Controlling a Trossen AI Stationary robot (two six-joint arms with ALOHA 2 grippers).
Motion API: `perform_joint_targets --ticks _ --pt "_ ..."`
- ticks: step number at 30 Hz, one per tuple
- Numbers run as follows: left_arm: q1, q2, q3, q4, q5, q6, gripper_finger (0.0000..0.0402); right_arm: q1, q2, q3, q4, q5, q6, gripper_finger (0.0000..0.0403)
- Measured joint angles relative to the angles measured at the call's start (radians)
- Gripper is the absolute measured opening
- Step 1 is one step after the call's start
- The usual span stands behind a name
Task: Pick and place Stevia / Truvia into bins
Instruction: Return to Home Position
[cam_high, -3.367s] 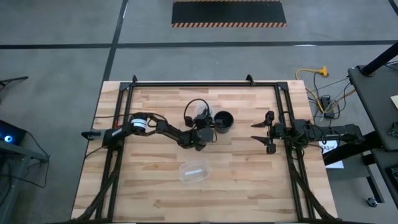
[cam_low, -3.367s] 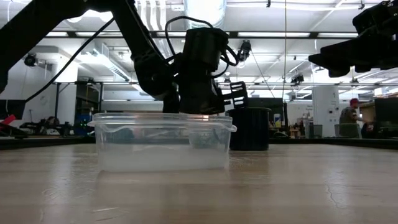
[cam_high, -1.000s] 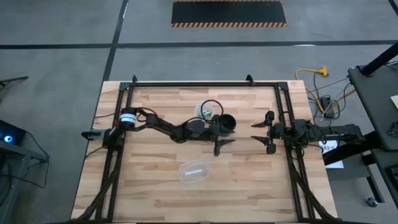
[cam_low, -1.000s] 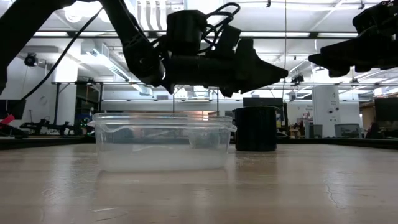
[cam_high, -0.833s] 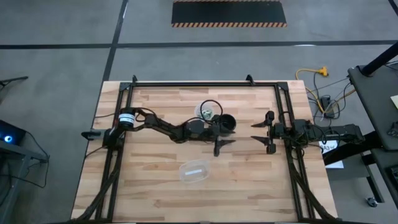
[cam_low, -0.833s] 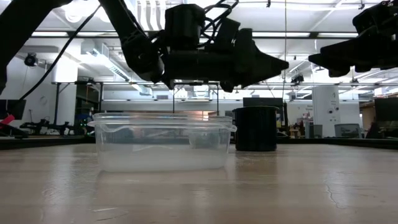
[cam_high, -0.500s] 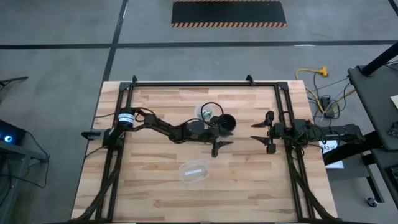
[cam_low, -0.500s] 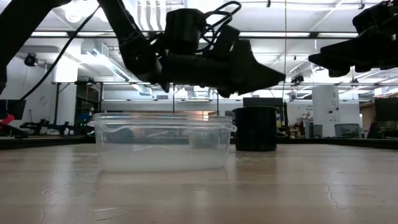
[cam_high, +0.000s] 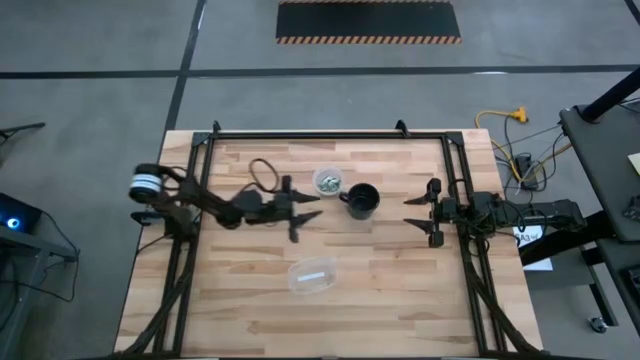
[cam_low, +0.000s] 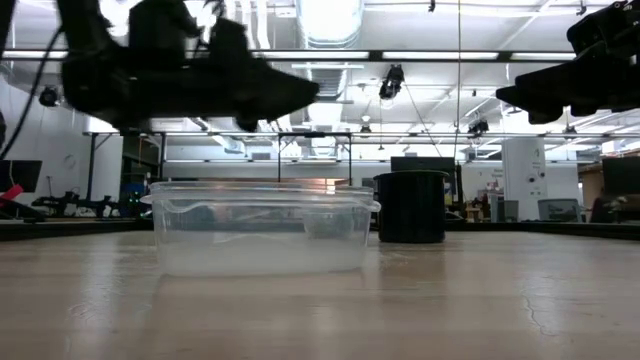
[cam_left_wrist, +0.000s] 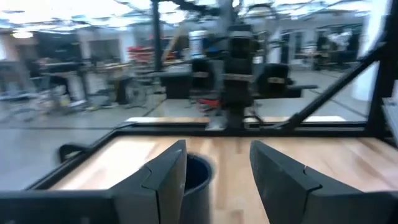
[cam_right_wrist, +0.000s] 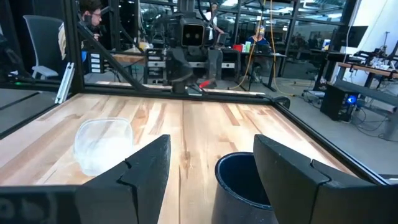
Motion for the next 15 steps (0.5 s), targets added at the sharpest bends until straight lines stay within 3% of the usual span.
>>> perform_joint_targets --ticks 7,15 --pt "0.0 -0.176 -0.192 -0.004 -0.017 -0.01 0.0162 0.0 0.0 0.0 0.0 0.0 0.0 0.0221" --pt "-0.001 -0.27 -0.263 -0.036 -0.006 -0.093 0.0162 0.0 0.0 0.0 0.0 0.0 0.0 0.0221"
